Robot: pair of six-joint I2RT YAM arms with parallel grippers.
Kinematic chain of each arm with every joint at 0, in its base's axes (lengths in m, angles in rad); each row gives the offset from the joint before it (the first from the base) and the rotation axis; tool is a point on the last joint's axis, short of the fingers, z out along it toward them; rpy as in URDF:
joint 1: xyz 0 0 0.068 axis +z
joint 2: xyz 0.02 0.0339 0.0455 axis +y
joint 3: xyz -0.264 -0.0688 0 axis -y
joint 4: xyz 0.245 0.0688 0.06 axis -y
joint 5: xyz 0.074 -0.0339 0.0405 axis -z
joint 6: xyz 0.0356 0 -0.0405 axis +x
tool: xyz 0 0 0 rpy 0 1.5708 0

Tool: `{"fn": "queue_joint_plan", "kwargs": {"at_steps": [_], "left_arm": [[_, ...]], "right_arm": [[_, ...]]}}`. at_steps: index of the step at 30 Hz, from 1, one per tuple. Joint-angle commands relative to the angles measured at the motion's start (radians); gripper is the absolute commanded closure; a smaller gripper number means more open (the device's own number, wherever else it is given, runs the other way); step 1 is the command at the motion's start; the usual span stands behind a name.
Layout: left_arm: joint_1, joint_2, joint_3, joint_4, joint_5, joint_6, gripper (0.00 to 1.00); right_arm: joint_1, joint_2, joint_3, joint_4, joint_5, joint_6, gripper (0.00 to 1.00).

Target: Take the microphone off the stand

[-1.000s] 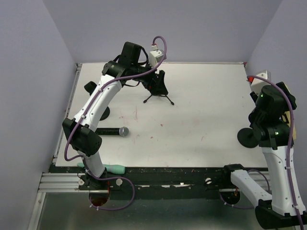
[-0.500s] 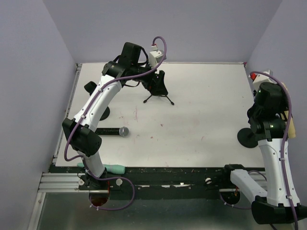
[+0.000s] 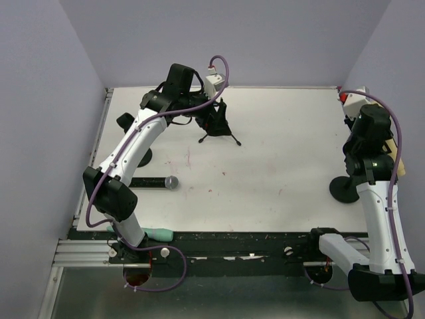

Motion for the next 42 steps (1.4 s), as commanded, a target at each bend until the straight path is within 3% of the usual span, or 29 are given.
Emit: {"fn": "queue_joint_plan", "kwargs": {"at_steps": [1, 9, 14, 18, 27, 35, 37, 42], "left_arm": [[-0.006, -0.082, -0.038, 0.085, -0.026, -0.015, 0.01], [0.016, -0.117, -0.061, 0.086, -0.054, -0.018, 0.01], [0.051, -0.139, -0.078, 0.096, -0.063, -0.015, 0.01], [0.092, -0.165, -0.092, 0.090, -0.064, -0.004, 0.01], [0.122, -0.252, -0.160, 0.103, -0.090, 0.080, 0.01], [0.123, -0.274, -0.183, 0.175, -0.078, -0.008, 0.01], [0.119, -0.269, -0.174, 0.192, -0.066, -0.036, 0.01], [0.111, -0.237, -0.109, 0.208, 0.000, -0.045, 0.01]], "right_arm": [[0.000, 0.024, 0.052, 0.129, -0.220, -0.024, 0.99], [0.000, 0.133, 0.161, 0.200, -0.559, -0.004, 0.99], [0.015, 0.140, 0.146, 0.259, -0.972, -0.039, 0.99], [0.076, 0.158, 0.089, 0.348, -1.211, -0.070, 0.99], [0.280, 0.357, 0.184, 0.417, -1.376, -0.055, 0.99], [0.380, 0.385, 0.163, 0.459, -1.319, 0.036, 0.99], [0.391, 0.385, 0.179, 0.437, -1.293, 0.097, 0.94], [0.394, 0.406, 0.264, 0.292, -1.273, 0.157, 0.52]]}}
